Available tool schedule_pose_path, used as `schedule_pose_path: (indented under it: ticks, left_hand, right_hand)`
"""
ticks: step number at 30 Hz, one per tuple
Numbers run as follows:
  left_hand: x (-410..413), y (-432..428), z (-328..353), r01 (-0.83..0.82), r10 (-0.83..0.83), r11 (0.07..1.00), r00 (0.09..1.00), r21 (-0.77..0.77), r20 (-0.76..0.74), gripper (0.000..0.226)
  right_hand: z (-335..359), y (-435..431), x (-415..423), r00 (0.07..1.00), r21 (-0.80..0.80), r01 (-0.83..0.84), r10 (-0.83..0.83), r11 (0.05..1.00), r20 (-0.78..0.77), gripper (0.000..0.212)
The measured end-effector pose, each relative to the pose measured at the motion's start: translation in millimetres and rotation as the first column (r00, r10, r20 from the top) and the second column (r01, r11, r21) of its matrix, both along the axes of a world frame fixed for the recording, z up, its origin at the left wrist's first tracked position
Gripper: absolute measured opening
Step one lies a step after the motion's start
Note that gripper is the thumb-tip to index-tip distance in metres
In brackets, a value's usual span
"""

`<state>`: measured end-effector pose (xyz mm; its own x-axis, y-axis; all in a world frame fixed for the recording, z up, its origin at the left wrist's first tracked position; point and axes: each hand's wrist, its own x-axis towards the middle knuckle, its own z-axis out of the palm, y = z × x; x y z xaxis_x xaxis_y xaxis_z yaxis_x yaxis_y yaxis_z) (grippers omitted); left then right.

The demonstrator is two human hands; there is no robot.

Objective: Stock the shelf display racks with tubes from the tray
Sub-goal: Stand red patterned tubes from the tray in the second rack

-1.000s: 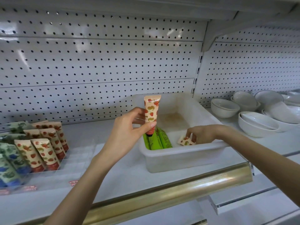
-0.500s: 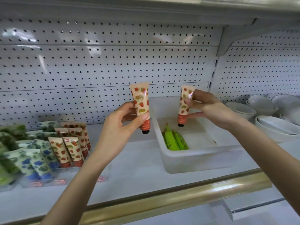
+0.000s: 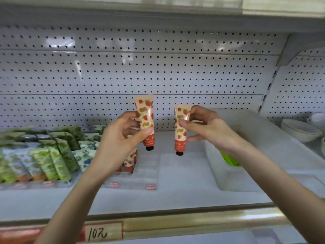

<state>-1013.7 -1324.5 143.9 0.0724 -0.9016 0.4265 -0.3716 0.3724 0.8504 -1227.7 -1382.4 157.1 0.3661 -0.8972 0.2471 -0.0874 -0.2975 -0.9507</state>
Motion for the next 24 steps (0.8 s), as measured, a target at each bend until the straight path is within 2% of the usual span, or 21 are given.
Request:
schedule_pose_path:
  ticks: [3,8,15,21,24]
  left_hand:
    - [20,5,3,-0.035,0.035,0.999,0.999,-0.010,-0.025,0.041]
    - [53,12,4,-0.086,0.085,0.996,0.995,-0.034,-0.045,0.028]
    - [91,21,-3,-0.100,0.099,0.993,0.995,-0.058,-0.021,0.027]
    - [119,29,-8,-0.102,0.103,0.991,0.995,-0.085,0.004,0.028]
    - [129,31,-11,-0.099,0.101,0.990,0.995,-0.101,0.013,0.027]
  right_hand:
    - [-4,3,16,0.999,-0.012,-0.008,0.008,1.000,-0.031,0.010]
    - [-14,8,45,0.998,-0.042,0.018,-0.020,0.999,-0.054,0.014]
    - [-49,24,105,0.995,-0.036,0.076,-0.074,0.996,0.064,0.014]
    - [-78,36,149,0.993,-0.158,0.108,-0.115,0.982,-0.033,0.020]
    - [-85,40,163,0.989,-0.177,0.135,-0.143,0.975,-0.034,0.022]
